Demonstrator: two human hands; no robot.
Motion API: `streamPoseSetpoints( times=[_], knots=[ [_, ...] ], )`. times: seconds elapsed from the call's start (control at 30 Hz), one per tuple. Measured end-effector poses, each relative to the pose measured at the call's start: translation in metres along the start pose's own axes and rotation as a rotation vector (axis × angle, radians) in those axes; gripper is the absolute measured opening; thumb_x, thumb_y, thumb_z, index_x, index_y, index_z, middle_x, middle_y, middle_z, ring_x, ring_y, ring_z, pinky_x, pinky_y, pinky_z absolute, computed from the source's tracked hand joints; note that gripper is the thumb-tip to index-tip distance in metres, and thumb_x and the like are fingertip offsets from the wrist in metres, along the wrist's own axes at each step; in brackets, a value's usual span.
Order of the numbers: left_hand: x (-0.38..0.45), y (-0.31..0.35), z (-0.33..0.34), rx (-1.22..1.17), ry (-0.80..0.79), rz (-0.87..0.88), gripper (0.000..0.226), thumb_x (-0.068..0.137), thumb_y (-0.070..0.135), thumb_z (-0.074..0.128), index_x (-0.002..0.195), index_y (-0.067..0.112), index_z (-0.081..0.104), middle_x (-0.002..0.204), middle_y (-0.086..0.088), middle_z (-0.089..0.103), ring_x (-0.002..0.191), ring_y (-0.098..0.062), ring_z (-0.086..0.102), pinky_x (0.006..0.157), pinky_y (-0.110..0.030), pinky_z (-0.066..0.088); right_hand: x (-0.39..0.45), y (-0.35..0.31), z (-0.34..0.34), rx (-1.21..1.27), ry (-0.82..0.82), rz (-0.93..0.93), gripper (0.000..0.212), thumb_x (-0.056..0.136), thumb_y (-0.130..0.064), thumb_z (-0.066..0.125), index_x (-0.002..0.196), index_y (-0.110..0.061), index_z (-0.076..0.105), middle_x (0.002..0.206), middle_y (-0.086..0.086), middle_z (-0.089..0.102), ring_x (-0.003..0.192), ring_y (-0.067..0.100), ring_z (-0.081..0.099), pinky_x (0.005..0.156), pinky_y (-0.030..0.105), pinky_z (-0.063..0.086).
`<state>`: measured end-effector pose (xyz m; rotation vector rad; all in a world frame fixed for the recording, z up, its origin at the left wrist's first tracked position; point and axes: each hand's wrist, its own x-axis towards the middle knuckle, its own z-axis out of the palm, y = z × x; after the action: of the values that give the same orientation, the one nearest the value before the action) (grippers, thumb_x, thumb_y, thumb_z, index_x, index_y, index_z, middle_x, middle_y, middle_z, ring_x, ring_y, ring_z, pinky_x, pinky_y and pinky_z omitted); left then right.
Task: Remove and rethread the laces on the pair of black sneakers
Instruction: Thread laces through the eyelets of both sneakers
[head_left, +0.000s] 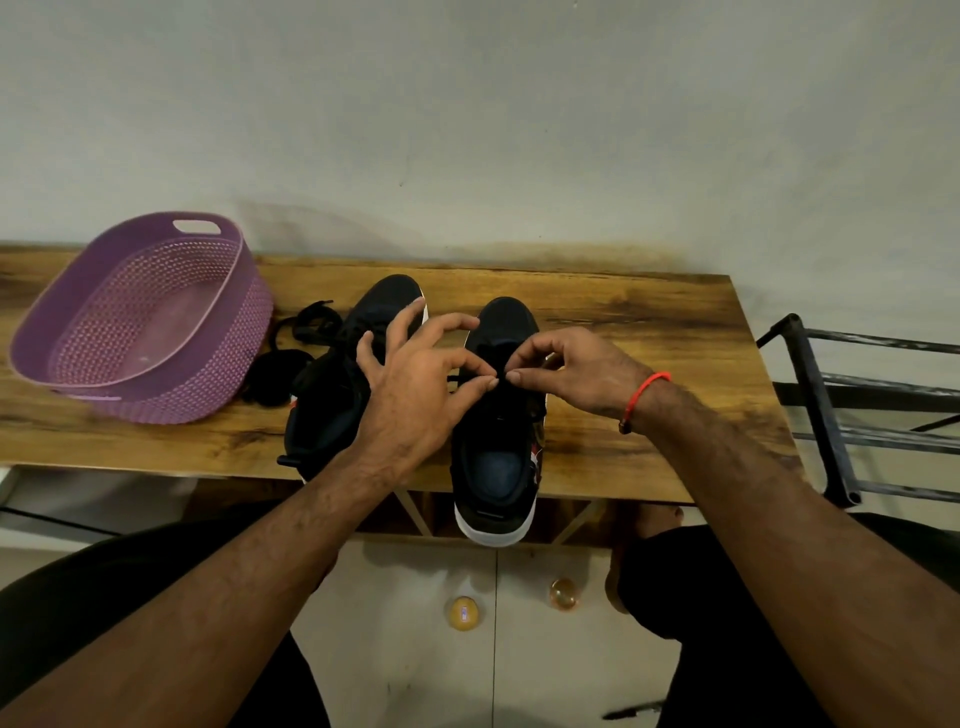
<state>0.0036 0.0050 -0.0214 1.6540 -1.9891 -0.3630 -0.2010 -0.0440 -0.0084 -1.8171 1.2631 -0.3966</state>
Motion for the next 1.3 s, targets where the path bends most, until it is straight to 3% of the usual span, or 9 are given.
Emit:
streamPoseSetpoints(
  times=[0.17,0.3,0.53,0.63,0.73,0.87,1.0,1.13,1.3],
  knots=[
    [-0.002,0.0,0.005,-0.04,0.016,-0.022,0.01,0.081,0.048,0.075,0.091,0.046,0.075,0.135,0.029,0.052,0.143,-0.012,0.025,0.11,-0.05,0.015,0.0,0.001,0.0,-0.045,-0.007,-0.041,0.006,0.09,-0.024,0.072,0.096,-0.025,0.073,0.096,-0.01,0.07,0.093,0.003,0.064,0.075,0.015,0.05],
    [-0.001,-0.001,0.003,-0.021,-0.015,-0.032,0.013,0.081,0.052,0.073,0.093,0.047,0.075,0.135,0.03,0.052,0.139,-0.01,0.026,0.101,-0.037,0.012,-0.001,-0.001,0.003,-0.06,-0.031,-0.041,0.008,0.091,-0.023,0.07,0.088,-0.03,0.068,0.092,-0.01,0.069,0.089,0.005,0.065,0.075,0.02,0.051],
    [0.006,-0.003,-0.007,-0.004,-0.129,-0.096,0.019,0.079,0.06,0.072,0.094,0.049,0.07,0.139,0.028,0.048,0.139,-0.01,0.023,0.102,-0.043,0.016,-0.008,-0.013,-0.001,-0.127,-0.066,-0.054,0.01,0.095,-0.023,0.066,0.088,-0.031,0.066,0.089,-0.015,0.062,0.083,-0.001,0.059,0.07,0.012,0.046],
    [0.008,-0.005,-0.012,-0.002,-0.16,-0.125,0.01,0.082,0.058,0.071,0.086,0.05,0.069,0.141,0.028,0.047,0.141,-0.012,0.022,0.101,-0.044,0.015,-0.008,-0.013,-0.001,-0.159,-0.049,-0.063,0.003,0.094,-0.025,0.066,0.093,-0.026,0.069,0.092,-0.015,0.058,0.085,0.0,0.058,0.076,0.016,0.049],
    [0.007,-0.004,-0.01,-0.004,-0.167,-0.104,0.008,0.081,0.054,0.074,0.085,0.05,0.069,0.143,0.026,0.046,0.144,-0.013,0.02,0.107,-0.047,0.014,-0.008,-0.013,-0.002,-0.135,-0.07,-0.051,0.003,0.094,-0.023,0.066,0.095,-0.025,0.068,0.09,-0.014,0.059,0.083,-0.001,0.057,0.072,0.012,0.045],
    [0.004,-0.003,-0.001,-0.037,-0.119,-0.087,0.017,0.082,0.051,0.075,0.096,0.048,0.066,0.154,0.02,0.037,0.153,-0.013,0.006,0.117,-0.057,0.003,-0.007,-0.012,0.0,-0.095,-0.092,-0.021,0.003,0.094,-0.021,0.066,0.093,-0.024,0.065,0.088,-0.013,0.057,0.078,-0.001,0.056,0.068,0.012,0.044],
    [0.004,-0.005,0.001,-0.012,-0.106,-0.066,0.027,0.084,0.053,0.072,0.109,0.046,0.065,0.162,0.015,0.029,0.155,-0.016,-0.002,0.119,-0.061,-0.003,-0.001,-0.006,0.003,-0.038,-0.102,0.0,0.008,0.094,-0.022,0.067,0.087,-0.026,0.065,0.087,-0.009,0.065,0.078,0.003,0.06,0.07,0.022,0.047],
    [0.006,-0.007,-0.001,0.018,-0.123,-0.075,0.044,0.083,0.058,0.07,0.125,0.047,0.059,0.165,0.014,0.022,0.155,-0.017,-0.006,0.12,-0.06,-0.005,-0.002,-0.006,-0.001,-0.001,-0.067,0.036,0.009,0.094,-0.02,0.066,0.087,-0.024,0.066,0.087,-0.009,0.065,0.073,-0.001,0.058,0.067,0.018,0.043],
    [0.008,-0.006,-0.006,0.025,-0.201,-0.121,0.047,0.088,0.052,0.069,0.132,0.051,0.055,0.164,0.017,0.022,0.155,-0.02,-0.004,0.12,-0.06,-0.004,-0.005,-0.004,-0.015,0.056,0.035,0.128,0.005,0.092,-0.018,0.068,0.087,-0.021,0.07,0.097,-0.004,0.068,0.089,0.005,0.061,0.071,0.021,0.044]
  ],
)
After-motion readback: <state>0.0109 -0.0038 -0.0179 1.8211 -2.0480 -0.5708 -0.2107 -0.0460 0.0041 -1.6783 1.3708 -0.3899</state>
